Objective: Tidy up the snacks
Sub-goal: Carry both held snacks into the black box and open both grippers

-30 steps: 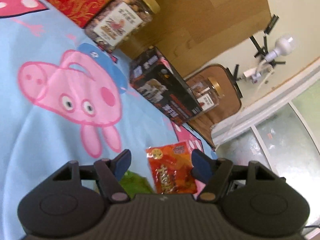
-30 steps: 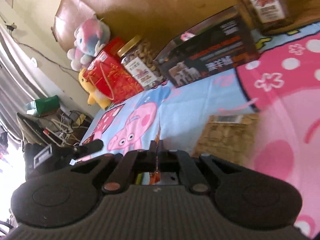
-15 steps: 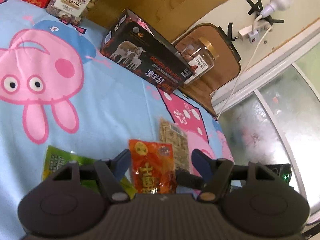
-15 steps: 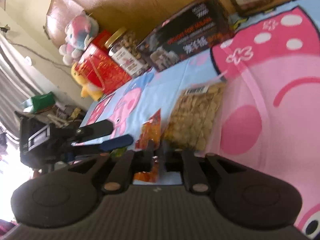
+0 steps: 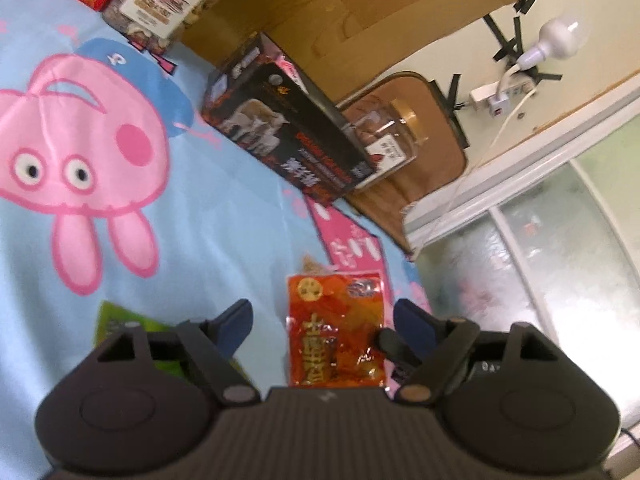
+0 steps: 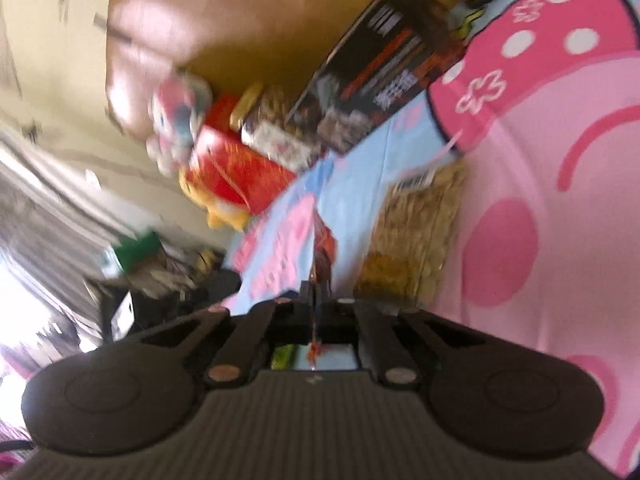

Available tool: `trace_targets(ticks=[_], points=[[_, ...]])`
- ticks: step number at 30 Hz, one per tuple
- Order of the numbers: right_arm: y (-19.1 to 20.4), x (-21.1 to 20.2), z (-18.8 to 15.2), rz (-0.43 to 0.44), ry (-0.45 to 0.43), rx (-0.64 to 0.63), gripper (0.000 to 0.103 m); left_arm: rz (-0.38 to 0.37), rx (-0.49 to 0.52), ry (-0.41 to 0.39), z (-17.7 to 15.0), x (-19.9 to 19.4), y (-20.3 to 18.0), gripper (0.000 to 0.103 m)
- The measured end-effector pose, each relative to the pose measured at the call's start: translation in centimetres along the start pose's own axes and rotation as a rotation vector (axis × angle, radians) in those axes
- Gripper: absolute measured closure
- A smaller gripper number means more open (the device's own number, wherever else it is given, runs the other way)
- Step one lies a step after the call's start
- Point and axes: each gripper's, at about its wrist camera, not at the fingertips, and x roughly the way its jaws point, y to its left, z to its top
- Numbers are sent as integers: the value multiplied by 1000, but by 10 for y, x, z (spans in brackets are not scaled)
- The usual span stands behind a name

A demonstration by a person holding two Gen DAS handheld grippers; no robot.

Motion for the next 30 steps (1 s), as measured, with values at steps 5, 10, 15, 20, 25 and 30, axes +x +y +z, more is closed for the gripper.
trace_targets(ticks=[5, 10, 15, 20, 25, 30], points=[[-16, -8, 6, 147, -18, 164, 100, -98, -43, 39, -3, 15, -4, 12], [-19, -8, 9, 224, -16, 233, 100, -167, -96, 44, -3, 19, -4, 11], [-17, -6, 18, 299, -10, 270, 100, -194, -84, 43, 5, 24, -15, 43], [2, -3, 42, 296, -37, 205, 100, -139, 5, 6, 32, 24, -29, 63], [20, 18, 84, 221, -59, 132, 100, -76, 69, -45, 79, 33, -39, 63], [40, 60, 137, 157, -71, 32, 100, 16, 111, -109, 137, 49, -42, 61]])
